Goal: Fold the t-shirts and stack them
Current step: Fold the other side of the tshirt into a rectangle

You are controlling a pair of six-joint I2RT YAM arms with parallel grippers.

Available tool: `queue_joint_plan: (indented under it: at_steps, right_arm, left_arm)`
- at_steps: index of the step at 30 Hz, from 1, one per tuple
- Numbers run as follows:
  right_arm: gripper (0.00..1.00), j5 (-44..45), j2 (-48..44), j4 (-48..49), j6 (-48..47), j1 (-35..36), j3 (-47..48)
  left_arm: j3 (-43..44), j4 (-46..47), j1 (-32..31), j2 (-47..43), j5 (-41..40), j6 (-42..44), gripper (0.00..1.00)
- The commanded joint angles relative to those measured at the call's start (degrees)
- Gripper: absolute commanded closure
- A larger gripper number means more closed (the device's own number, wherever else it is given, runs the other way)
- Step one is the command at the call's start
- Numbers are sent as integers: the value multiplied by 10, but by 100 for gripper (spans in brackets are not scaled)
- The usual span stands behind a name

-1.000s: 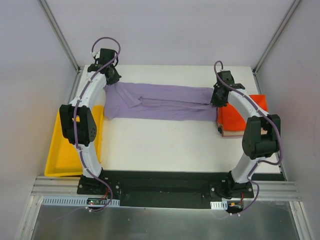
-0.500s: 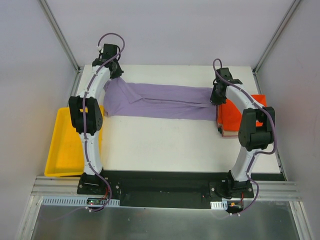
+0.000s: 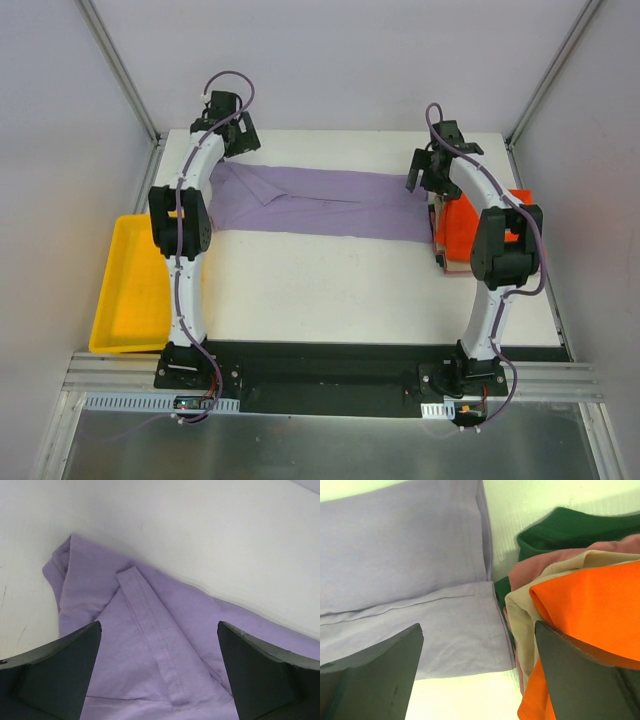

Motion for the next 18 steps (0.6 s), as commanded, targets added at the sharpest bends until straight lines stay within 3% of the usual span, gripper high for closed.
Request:
queue_joint_plan:
  at_steps: [1, 6, 10, 18]
  right_arm:
    - [4, -21, -51, -22, -33, 16, 15]
    - [4, -109, -110, 42, -37, 64, -84]
    - [4, -152, -101, 71, -37, 89, -123]
    - [4, -167, -40, 72, -21, 92, -145]
  left_arm:
    - [-25, 5, 7, -101, 65, -12, 1]
    - [-159, 6, 4, -181, 172, -76, 1]
    - [-246, 11, -6, -198, 180, -96, 1]
    - [-242, 27, -21, -123, 232, -134, 1]
